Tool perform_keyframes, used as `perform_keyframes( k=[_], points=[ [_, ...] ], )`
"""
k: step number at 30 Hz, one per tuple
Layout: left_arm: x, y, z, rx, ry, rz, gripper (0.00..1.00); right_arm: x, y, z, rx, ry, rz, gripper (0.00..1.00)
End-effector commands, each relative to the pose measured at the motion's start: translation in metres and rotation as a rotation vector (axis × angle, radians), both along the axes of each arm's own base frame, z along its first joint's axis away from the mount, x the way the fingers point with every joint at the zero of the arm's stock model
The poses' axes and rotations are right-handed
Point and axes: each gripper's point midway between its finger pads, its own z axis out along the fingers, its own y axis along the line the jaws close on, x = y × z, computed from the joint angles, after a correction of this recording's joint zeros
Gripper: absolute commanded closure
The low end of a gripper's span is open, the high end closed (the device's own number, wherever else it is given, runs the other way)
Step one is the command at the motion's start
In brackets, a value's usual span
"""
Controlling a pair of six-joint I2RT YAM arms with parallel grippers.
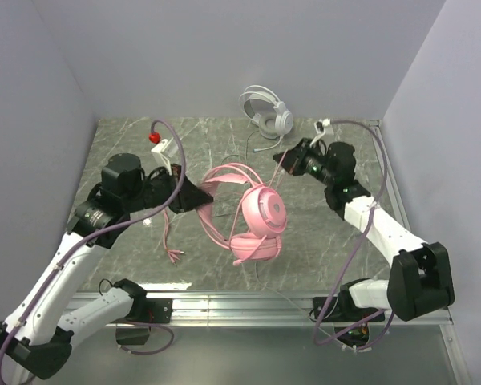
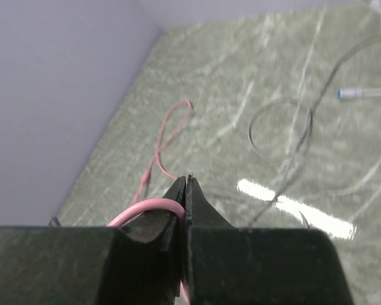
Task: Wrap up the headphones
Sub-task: Wrap the headphone cable with the right arm
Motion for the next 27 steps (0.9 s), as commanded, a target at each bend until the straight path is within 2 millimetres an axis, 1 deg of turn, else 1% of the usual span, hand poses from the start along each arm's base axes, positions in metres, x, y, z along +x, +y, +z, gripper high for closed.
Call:
perform_keyframes(
  k=[1, 2, 3, 5, 6, 7, 9, 10, 12, 13, 14, 16, 18, 19, 20, 21, 22, 23, 24, 25, 26, 27],
  points=[
    [-0.006, -0.008, -0.008, 0.066, -0.047, -0.019, 1.00, 0.016, -0.019, 0.042, -0.056, -0.051, -0.069, 1.00],
    [0.013, 0.002, -0.015, 0.121, -0.063, 0.105, 1.00, 0.017, -0.019, 0.057, -0.063, -0.068, -0.065, 1.00],
    [0.024, 0.009, -0.022, 0.164, -0.075, 0.172, 1.00, 0.016, -0.018, 0.063, -0.065, -0.074, -0.060, 1.00],
    [0.034, 0.014, -0.028, 0.221, -0.098, 0.231, 1.00, 0.014, -0.017, 0.076, -0.077, -0.087, -0.045, 1.00],
    [0.044, 0.023, -0.034, 0.283, -0.116, 0.286, 1.00, 0.012, -0.017, 0.079, -0.082, -0.090, -0.041, 1.00],
    [0.049, 0.023, -0.035, 0.319, -0.121, 0.302, 1.00, 0.010, -0.017, 0.082, -0.088, -0.095, -0.036, 1.00],
    [0.061, 0.032, -0.040, 0.414, -0.154, 0.356, 1.00, 0.007, -0.018, 0.087, -0.105, -0.107, -0.028, 1.00],
    [0.062, 0.027, -0.041, 0.446, -0.168, 0.357, 1.00, 0.005, -0.019, 0.090, -0.112, -0.113, -0.029, 1.00],
    [0.064, 0.023, -0.040, 0.487, -0.209, 0.379, 1.00, 0.000, -0.021, 0.089, -0.138, -0.113, -0.022, 1.00],
    [0.071, 0.028, -0.041, 0.531, -0.232, 0.440, 1.00, -0.004, -0.022, 0.093, -0.143, -0.123, -0.023, 1.00],
    [0.067, 0.022, -0.042, 0.560, -0.250, 0.433, 1.00, -0.007, -0.024, 0.092, -0.157, -0.116, -0.018, 1.00],
    [0.074, 0.026, -0.040, 0.634, -0.283, 0.515, 1.00, -0.014, -0.025, 0.095, -0.164, -0.121, -0.009, 1.00],
    [0.075, 0.027, -0.039, 0.678, -0.310, 0.533, 1.00, -0.022, -0.023, 0.095, -0.170, -0.116, 0.011, 1.00],
    [0.076, 0.024, -0.035, 0.688, -0.322, 0.546, 1.00, -0.026, -0.023, 0.098, -0.172, -0.122, 0.011, 1.00],
    [0.080, 0.030, -0.031, 0.712, -0.335, 0.596, 1.00, -0.029, -0.024, 0.098, -0.178, -0.111, 0.007, 1.00],
    [0.081, 0.032, -0.029, 0.732, -0.345, 0.605, 1.00, -0.031, -0.025, 0.099, -0.180, -0.109, 0.004, 1.00],
    [0.082, 0.031, -0.024, 0.740, -0.362, 0.621, 1.00, -0.035, -0.025, 0.102, -0.181, -0.114, 0.009, 1.00],
    [0.085, 0.038, -0.019, 0.766, -0.380, 0.668, 1.00, -0.039, -0.026, 0.101, -0.183, -0.104, 0.013, 1.00],
    [0.085, 0.042, -0.019, 0.803, -0.394, 0.683, 1.00, -0.041, -0.025, 0.102, -0.182, -0.102, 0.018, 1.00],
    [0.087, 0.041, -0.016, 0.824, -0.405, 0.698, 1.00, -0.046, -0.024, 0.104, -0.178, -0.105, 0.030, 1.00],
    [0.089, 0.045, -0.015, 0.845, -0.413, 0.724, 1.00, -0.050, -0.024, 0.103, -0.180, -0.096, 0.038, 1.00],
    [0.092, 0.055, -0.010, 0.883, -0.427, 0.791, 1.00, -0.054, -0.023, 0.102, -0.178, -0.091, 0.048, 1.00]
  ],
)
